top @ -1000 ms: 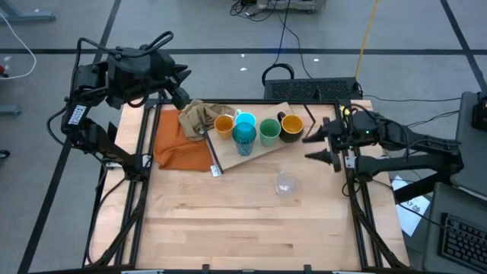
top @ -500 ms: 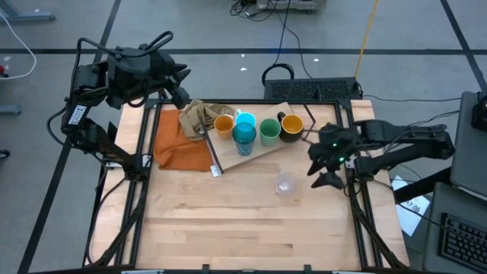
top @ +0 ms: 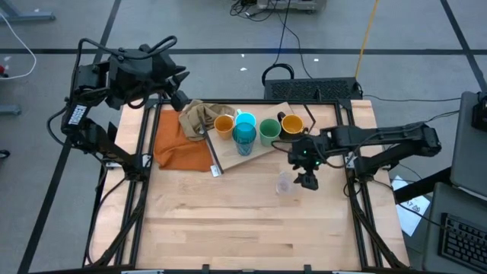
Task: Stack small to large cups/mugs on shelf
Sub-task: Put the transparent mug on the shelf
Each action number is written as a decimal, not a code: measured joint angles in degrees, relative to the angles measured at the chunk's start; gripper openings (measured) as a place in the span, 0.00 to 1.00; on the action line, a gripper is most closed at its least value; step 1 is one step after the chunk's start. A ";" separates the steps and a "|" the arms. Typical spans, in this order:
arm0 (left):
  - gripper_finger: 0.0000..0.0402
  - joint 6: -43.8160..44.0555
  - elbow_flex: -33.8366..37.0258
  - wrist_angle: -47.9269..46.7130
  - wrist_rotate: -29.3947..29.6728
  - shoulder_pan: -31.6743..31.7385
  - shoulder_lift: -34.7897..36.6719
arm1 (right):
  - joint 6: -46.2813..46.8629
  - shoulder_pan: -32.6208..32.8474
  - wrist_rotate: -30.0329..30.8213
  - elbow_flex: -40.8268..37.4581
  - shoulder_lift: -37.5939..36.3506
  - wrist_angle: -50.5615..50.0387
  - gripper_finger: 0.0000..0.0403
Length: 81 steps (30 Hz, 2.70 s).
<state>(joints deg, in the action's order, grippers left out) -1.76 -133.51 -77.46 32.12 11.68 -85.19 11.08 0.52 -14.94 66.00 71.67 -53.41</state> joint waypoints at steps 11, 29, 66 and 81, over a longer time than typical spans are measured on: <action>0.18 -0.94 0.00 0.05 -0.12 -0.02 0.00 | 0.53 -2.06 5.93 -4.79 0.49 6.84 0.64; 0.18 -3.00 0.00 0.07 -0.13 -0.02 0.02 | 7.80 -1.17 4.24 -17.07 0.47 21.04 0.64; 0.18 -2.84 0.00 -0.47 -0.11 -0.02 0.02 | 11.70 -1.19 4.76 -26.21 1.39 33.91 0.55; 0.18 -2.99 0.00 -0.49 0.33 -0.02 0.02 | 11.89 -1.19 4.50 -26.18 1.39 33.86 0.15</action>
<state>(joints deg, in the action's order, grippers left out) -4.75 -133.51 -77.95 32.44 11.66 -85.17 22.96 -0.67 -10.45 39.81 73.06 -19.55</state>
